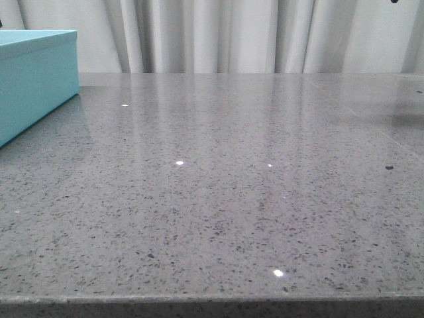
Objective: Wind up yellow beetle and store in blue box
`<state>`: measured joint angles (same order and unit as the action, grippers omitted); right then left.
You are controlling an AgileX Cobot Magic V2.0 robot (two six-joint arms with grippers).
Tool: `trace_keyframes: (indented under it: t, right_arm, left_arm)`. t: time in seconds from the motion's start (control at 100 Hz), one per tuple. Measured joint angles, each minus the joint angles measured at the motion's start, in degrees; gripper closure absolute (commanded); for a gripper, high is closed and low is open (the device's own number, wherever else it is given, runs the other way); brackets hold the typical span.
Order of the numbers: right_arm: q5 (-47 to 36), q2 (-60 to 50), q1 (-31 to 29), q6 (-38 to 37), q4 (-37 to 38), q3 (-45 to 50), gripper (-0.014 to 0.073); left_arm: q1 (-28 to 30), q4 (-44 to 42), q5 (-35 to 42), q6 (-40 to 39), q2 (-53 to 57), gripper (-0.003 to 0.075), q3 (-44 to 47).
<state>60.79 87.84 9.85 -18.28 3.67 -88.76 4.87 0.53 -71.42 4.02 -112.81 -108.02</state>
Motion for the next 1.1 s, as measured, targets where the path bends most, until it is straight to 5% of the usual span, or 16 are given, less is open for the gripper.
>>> trace_keyframes:
  t: [0.6, 0.85, 1.1]
  right_arm:
    - [-8.2, -10.5, 0.0, 2.7, 0.0, 7.9, 0.0108]
    - [-12.8, -19.3, 0.0, 3.0, 0.0, 15.7, 0.0361]
    - [-17.7, -28.7, 0.0, 3.0, 0.0, 24.9, 0.0566]
  left_arm:
    - [0.0, 6.3, 5.7, 4.2, 20.8, 0.0339, 0.0]
    - [0.0, 14.0, 7.2, 7.8, 29.3, 0.0482, 3.5]
    - [0.0, 14.7, 12.0, 9.9, 39.8, 0.0670, 17.9]
